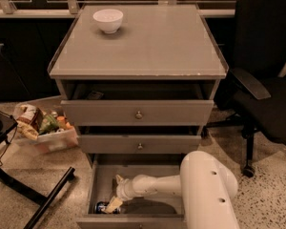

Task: Pick pepsi can from bottom drawer and place on counter

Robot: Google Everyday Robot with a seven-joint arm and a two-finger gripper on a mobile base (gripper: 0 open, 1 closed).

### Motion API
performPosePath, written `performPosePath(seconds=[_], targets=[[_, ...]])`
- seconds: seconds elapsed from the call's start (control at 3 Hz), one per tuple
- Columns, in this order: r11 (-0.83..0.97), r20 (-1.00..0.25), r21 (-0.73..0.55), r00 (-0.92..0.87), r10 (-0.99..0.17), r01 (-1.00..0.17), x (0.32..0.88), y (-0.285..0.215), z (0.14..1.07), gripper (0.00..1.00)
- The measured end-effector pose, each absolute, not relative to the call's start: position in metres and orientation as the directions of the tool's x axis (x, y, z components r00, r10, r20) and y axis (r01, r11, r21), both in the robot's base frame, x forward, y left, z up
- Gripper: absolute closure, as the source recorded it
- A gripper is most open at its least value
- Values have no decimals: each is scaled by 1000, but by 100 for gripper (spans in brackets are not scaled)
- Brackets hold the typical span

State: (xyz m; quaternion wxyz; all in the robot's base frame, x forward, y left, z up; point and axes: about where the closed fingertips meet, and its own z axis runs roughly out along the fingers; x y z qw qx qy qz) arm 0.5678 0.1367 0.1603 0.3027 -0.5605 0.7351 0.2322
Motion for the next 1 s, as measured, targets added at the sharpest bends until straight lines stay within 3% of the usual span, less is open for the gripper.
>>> performPosePath(seconds=[1.0], targets=[[267,-708,52,-224,-669,-962,564,124,134,0]])
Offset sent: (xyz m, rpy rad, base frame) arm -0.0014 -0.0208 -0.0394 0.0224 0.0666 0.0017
